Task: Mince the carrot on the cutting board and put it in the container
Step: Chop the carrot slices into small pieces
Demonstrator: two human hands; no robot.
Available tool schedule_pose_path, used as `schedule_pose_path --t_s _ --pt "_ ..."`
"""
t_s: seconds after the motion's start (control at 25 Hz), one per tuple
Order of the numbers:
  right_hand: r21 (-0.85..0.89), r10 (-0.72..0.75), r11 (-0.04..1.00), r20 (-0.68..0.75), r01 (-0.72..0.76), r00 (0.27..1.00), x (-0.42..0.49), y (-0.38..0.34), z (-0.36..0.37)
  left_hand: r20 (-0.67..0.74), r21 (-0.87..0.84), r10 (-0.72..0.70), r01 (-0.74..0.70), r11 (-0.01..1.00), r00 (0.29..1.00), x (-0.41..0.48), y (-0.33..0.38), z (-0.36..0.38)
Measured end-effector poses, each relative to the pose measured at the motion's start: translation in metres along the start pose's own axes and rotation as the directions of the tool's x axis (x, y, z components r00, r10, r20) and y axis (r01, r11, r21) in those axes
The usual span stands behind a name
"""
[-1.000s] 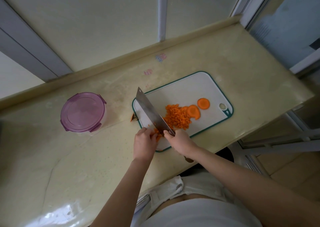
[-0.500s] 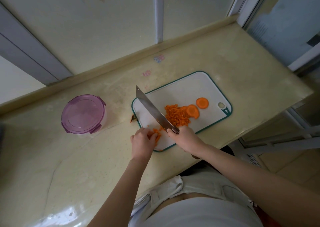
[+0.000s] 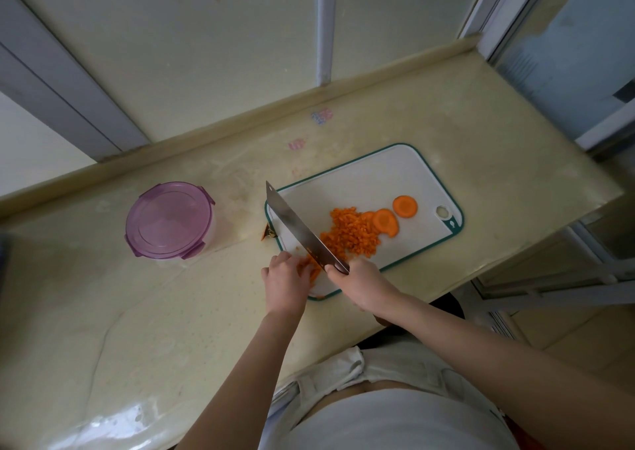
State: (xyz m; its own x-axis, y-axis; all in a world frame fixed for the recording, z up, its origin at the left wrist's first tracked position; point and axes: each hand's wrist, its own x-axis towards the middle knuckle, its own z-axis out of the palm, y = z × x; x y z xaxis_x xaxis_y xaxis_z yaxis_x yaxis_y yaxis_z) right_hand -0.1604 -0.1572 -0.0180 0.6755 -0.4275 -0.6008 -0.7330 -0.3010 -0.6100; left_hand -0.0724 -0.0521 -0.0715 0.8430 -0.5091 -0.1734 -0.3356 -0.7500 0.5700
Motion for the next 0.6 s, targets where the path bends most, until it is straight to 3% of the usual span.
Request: schedule_pose_path --t_s 0.2,0.6 --pt "-0.012 0.0 1.0 0.006 0.0 1.0 0.003 0.003 0.003 -0.007 -0.079 0.035 -0.036 0.996 0.999 -0.001 -0.002 0.003" --pt "-0.093 -0.036 0.995 -0.046 0.031 0.998 0.009 0.005 0.015 0.002 0.02 0.067 -0.067 0.998 0.998 0.003 -0.005 0.002"
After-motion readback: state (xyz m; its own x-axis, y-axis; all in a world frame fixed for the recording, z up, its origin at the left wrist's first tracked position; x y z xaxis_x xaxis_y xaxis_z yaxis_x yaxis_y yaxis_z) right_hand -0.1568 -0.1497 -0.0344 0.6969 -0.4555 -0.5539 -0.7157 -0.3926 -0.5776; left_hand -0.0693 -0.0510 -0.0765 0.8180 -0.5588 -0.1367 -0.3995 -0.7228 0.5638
